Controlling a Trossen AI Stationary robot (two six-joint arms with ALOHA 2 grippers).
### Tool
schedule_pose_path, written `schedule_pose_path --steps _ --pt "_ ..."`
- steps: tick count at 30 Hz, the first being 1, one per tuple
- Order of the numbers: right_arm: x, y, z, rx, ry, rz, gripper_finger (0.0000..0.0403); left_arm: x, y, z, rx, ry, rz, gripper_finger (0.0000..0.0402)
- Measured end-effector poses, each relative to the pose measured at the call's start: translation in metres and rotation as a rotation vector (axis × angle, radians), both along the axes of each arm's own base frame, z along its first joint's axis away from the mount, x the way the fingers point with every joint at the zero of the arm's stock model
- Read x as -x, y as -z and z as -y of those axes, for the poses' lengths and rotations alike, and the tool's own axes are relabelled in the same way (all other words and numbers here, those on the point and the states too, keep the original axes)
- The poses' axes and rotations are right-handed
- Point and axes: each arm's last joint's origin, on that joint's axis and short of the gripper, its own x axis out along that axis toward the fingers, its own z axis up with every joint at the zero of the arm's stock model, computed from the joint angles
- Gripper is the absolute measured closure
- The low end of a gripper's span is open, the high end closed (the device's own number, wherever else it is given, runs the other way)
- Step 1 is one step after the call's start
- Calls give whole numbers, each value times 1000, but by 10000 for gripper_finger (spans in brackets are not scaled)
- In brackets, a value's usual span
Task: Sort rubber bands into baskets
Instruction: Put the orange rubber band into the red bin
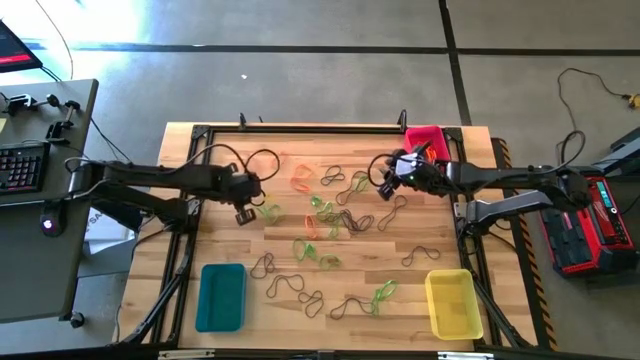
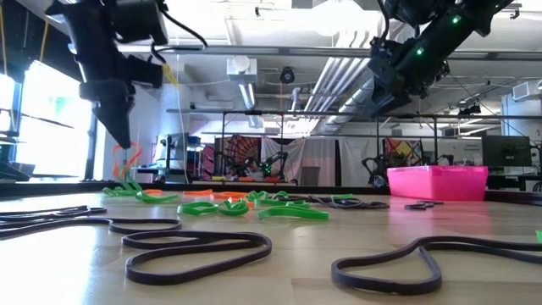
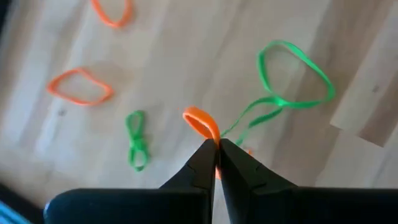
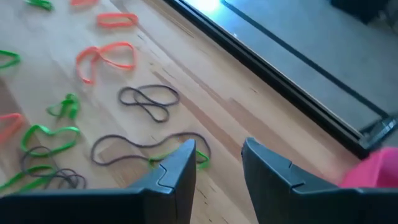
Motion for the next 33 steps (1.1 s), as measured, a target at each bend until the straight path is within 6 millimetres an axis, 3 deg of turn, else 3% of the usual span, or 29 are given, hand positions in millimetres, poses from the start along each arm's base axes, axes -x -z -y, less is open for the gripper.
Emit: schedule_pose_path --steps 7,13,19,27,33 --pt "-7 -4 -13 28 -79 45 284 12 -14 -1 -111 -45 14 390" --pt "-17 1 -23 29 -170 41 284 9 -21 -2 -157 -50 79 390" --pt "-39 21 -34 13 -309 -5 284 -7 -27 0 -125 51 244 390" --pt "-71 60 -34 35 -345 -45 284 -30 -31 -5 -30 236 542 390" --pt "-85 74 -33 58 -336 -9 287 -46 -30 -12 -5 301 673 390"
